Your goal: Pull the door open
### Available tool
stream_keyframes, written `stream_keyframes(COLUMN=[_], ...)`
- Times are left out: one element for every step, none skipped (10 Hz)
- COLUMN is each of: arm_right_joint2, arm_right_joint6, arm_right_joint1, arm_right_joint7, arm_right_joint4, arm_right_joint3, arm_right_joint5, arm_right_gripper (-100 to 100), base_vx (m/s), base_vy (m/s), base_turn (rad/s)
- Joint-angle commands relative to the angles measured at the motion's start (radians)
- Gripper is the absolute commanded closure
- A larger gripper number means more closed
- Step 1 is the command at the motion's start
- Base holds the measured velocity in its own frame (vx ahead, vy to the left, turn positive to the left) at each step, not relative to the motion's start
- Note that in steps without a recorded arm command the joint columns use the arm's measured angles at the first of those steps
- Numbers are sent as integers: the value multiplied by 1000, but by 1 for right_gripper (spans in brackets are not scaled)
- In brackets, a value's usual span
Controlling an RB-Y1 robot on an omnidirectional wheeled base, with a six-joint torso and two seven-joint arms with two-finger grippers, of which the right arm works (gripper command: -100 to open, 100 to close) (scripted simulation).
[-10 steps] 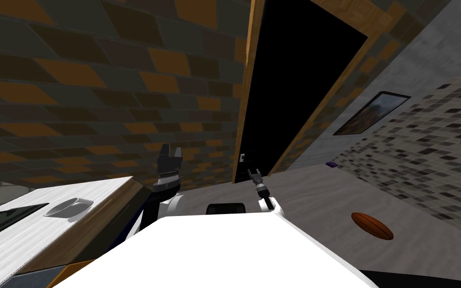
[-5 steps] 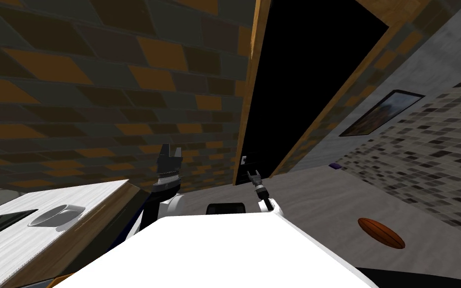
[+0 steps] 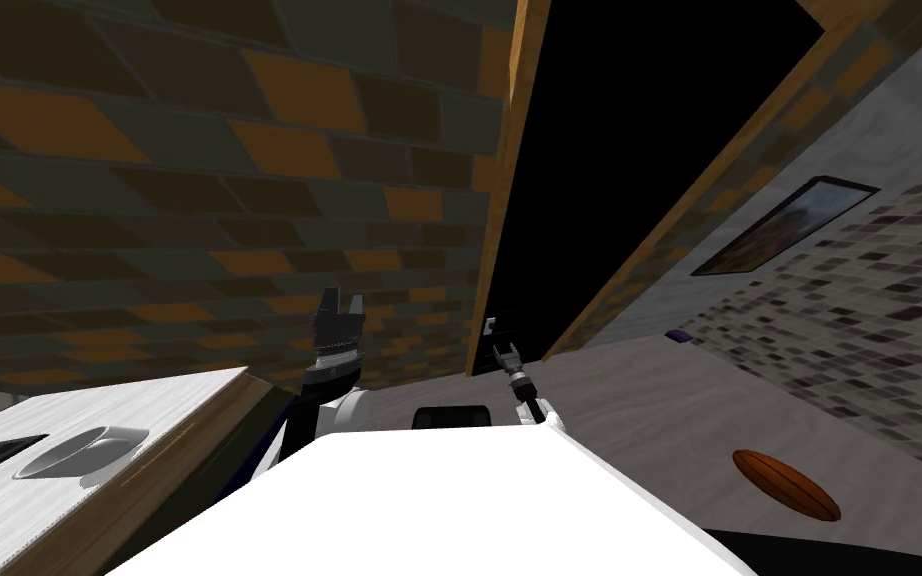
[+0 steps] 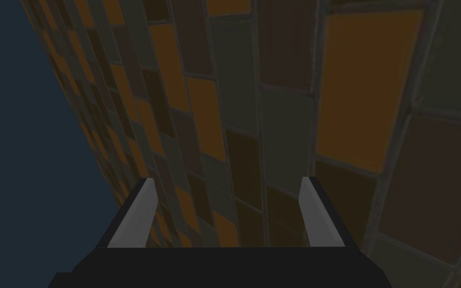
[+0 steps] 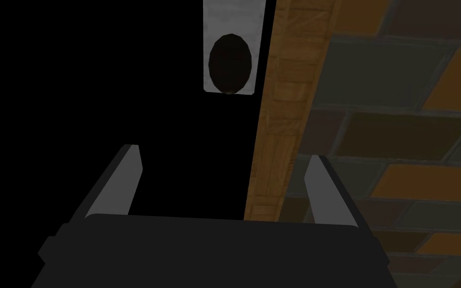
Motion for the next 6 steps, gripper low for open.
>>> stream_keyframes(arm_right_joint2=[0, -8, -14, -18, -27, -31], arm_right_joint6=[0, 2, 4, 5, 8, 9], arm_right_joint1=[0, 4, 8, 11, 16, 19], arm_right_joint7=[0, 12, 21, 26, 37, 43], arm_right_joint4=[0, 3, 4, 4, 4, 4], arm_right_joint3=[0, 8, 15, 19, 28, 32], arm_right_joint5=[0, -29, -54, -68, -99, -116], arm_right_gripper=[-100, -100, -100, -100, -100, -100], base_vx=[40, 20, 30, 37, 48, 60], base_vy=[1, 32, 55, 43, 45, 30], base_turn=[2, 199, 253, 128, 205, 171])
